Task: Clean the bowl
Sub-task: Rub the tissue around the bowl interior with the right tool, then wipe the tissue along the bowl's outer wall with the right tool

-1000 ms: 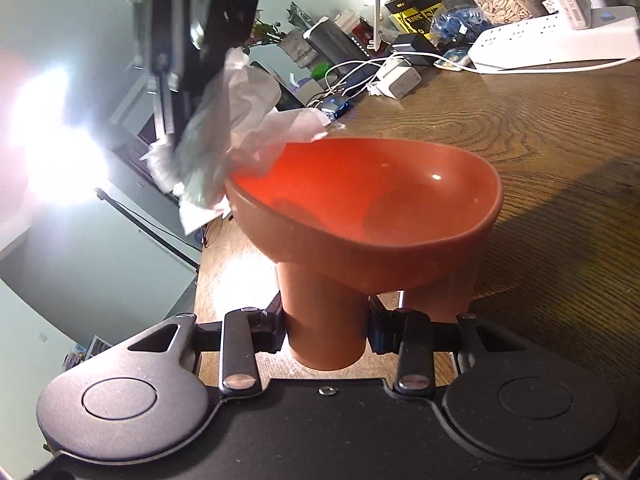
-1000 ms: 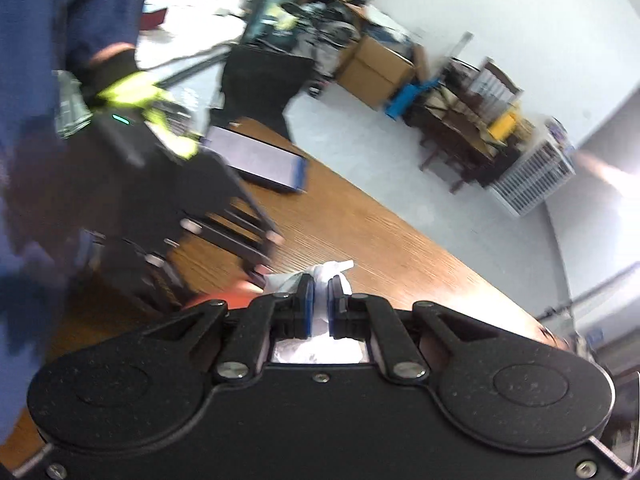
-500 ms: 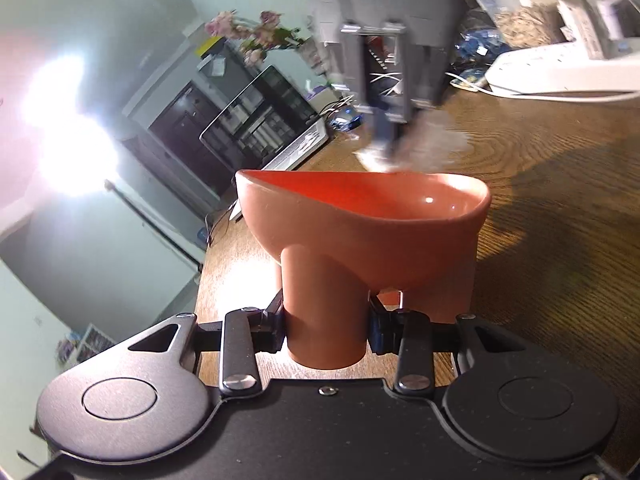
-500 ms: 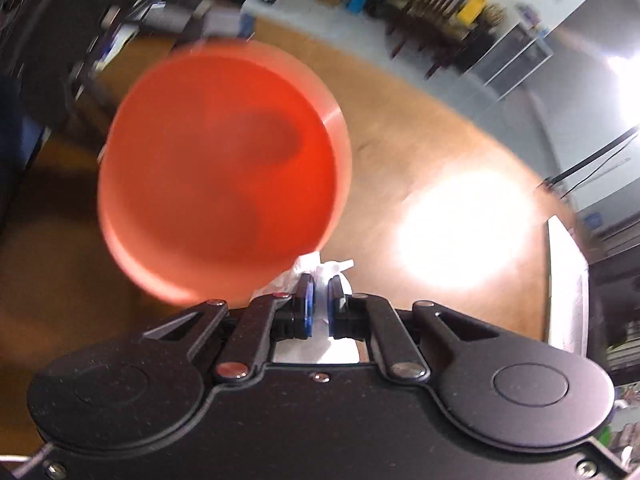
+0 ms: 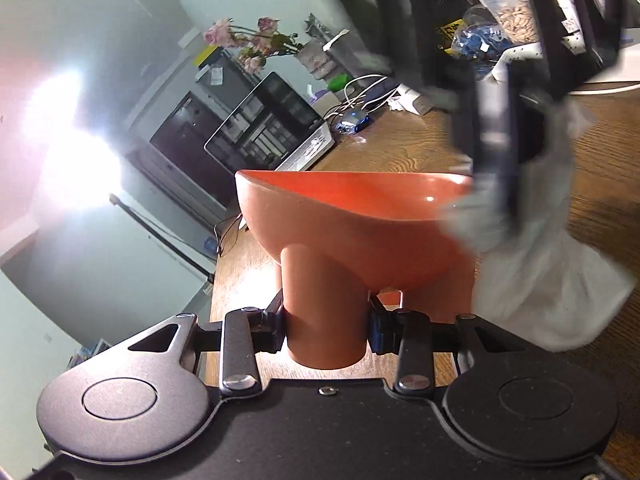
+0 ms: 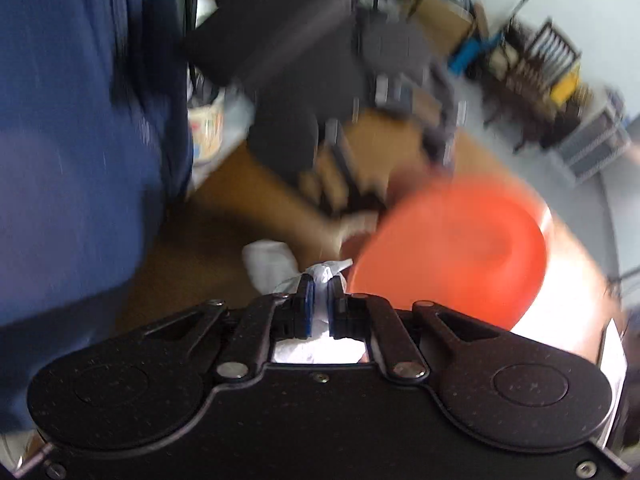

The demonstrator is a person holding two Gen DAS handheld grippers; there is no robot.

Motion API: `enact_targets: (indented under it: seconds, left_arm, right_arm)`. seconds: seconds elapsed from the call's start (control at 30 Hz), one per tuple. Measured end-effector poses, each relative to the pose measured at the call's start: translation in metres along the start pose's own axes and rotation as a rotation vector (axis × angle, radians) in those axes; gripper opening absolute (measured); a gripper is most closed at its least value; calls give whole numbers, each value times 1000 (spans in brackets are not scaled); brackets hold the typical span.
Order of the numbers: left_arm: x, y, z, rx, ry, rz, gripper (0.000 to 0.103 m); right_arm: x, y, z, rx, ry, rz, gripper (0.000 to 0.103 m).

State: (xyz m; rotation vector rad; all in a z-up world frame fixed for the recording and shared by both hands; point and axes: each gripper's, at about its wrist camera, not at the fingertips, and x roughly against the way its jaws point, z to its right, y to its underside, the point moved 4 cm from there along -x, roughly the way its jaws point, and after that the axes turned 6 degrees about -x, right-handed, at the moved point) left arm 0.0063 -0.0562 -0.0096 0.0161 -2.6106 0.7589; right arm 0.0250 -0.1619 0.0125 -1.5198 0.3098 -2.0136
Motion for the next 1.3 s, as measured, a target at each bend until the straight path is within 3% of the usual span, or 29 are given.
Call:
enact_targets:
  seconds: [0.23,0.43,0.6,0.9,1.3]
  left_arm:
    - [5,-4,1,-36,-1,21,37]
    - [17,-6,0,-46,-36,47,37]
    - [21,-14,-8,-42,-61,68,37]
    - [22,-18,-15,-34,-75,77,37]
    - [13,-20,-30,-48,-97,71,37]
  right_arm:
    - [42,-35,40,-8,136,143,7]
    - [56,-37,75,-63,260,119,7]
    - [43,2,118,-165,320,52,7]
    - [28,57,113,-228,283,-67,7]
    - [8,56,72,-206,194,-106,7]
